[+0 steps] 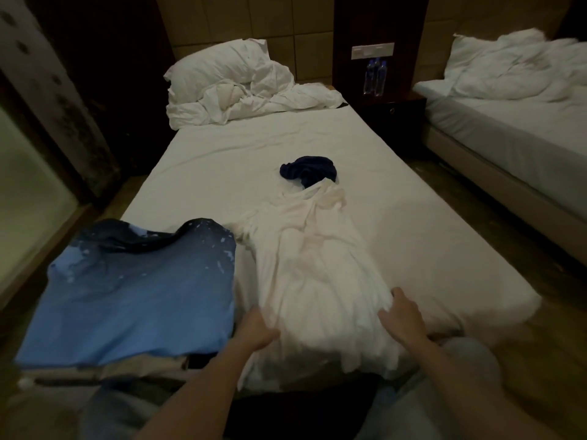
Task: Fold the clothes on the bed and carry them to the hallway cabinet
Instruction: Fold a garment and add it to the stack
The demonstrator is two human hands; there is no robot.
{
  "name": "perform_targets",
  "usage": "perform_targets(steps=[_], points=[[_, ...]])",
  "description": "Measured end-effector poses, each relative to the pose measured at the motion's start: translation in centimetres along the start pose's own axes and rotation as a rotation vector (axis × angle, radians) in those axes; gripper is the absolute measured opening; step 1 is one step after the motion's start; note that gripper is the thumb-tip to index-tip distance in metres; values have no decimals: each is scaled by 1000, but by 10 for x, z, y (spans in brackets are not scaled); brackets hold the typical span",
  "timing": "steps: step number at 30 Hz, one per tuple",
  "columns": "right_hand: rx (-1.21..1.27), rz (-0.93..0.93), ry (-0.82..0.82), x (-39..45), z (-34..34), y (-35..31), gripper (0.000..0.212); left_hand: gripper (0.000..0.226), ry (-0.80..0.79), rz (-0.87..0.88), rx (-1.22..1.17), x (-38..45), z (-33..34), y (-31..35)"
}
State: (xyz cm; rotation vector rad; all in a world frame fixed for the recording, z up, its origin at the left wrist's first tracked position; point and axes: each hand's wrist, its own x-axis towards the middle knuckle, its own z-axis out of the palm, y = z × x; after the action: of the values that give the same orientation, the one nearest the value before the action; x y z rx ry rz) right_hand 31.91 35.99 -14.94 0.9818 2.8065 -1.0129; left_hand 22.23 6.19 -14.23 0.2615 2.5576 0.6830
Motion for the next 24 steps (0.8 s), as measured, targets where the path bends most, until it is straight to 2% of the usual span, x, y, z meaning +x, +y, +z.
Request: perform_targets(steps=[3,5,7,9,11,13,14,16,18,21,22,24], points=[[107,-160,85,-17,-2,-2,27,9,59,60,54,-16,3,-5],[25,-235,191,-26,-1,-7,33,12,119,72,107,-23,2,-4],[-92,-326,208,-34,5,-12,41,19,134,75,128,-29,2,0],[-154,-398,84,-43,11,-21,49,28,64,58,69,-36,3,13],[-174,-452,-92,-54,18,-28,63,28,-100,24,-62,-42,3,27],[-133,-495,-194,-63,23,-30,60,27,-248,-1,-164,-46,2,34],[-109,-531,-210,-67,25,-29,54,26,-246,29,-150,-46,2,34],[-72,-590,-206,-73,26,-24,47,19,-99,189,77,-38,1,25],[-122,-604,-195,-68,26,-13,50,30,-2,367,399,-31,-2,11],[-391,-727,-173,-58,22,7,61,58,-23,686,732,-20,3,-10],[-492,-808,-162,-53,22,15,69,63,-46,742,793,-19,6,-15],[-690,-841,-201,-46,19,25,92,72,-38,790,847,-15,11,-24]])
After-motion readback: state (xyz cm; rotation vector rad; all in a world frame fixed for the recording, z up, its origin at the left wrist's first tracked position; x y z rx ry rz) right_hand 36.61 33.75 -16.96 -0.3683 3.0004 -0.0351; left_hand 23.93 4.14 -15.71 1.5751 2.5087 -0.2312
